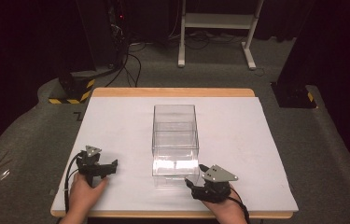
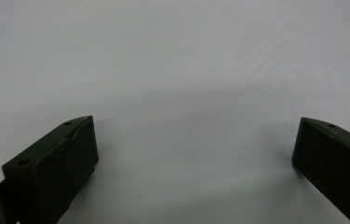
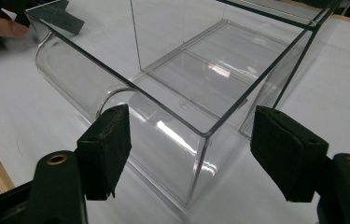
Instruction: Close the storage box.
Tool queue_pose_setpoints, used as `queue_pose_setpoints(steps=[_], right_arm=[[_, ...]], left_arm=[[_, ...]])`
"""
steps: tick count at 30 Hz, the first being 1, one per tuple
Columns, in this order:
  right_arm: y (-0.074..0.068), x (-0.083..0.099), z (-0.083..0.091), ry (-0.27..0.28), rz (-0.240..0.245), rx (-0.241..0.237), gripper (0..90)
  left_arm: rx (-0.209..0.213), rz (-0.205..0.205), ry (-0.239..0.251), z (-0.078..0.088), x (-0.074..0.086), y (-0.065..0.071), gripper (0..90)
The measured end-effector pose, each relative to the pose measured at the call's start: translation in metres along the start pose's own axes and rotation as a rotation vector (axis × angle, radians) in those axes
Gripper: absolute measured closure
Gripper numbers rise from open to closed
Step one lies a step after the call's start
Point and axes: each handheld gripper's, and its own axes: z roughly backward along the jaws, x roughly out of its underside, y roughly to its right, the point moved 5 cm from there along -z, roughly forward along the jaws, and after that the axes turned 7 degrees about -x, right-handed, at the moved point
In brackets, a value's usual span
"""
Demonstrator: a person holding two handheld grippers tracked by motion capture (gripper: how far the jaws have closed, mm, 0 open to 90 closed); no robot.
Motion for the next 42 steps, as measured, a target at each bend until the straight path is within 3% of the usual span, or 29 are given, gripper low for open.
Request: queue_pose_setpoints(steps=[20,42], right_arm=[[0.011,-0.006,-0.005,-0.002,-0.001,0.007,28.4],[0.023,-0.009,-0.014,-0.001,-0.031,0.039,18.5]], left_arm=[[0.000,0.000,0.001,0.000,0.000,0.000,0.5],[0.000,0.000,0.000,0.000,0.000,0.000,0.5]])
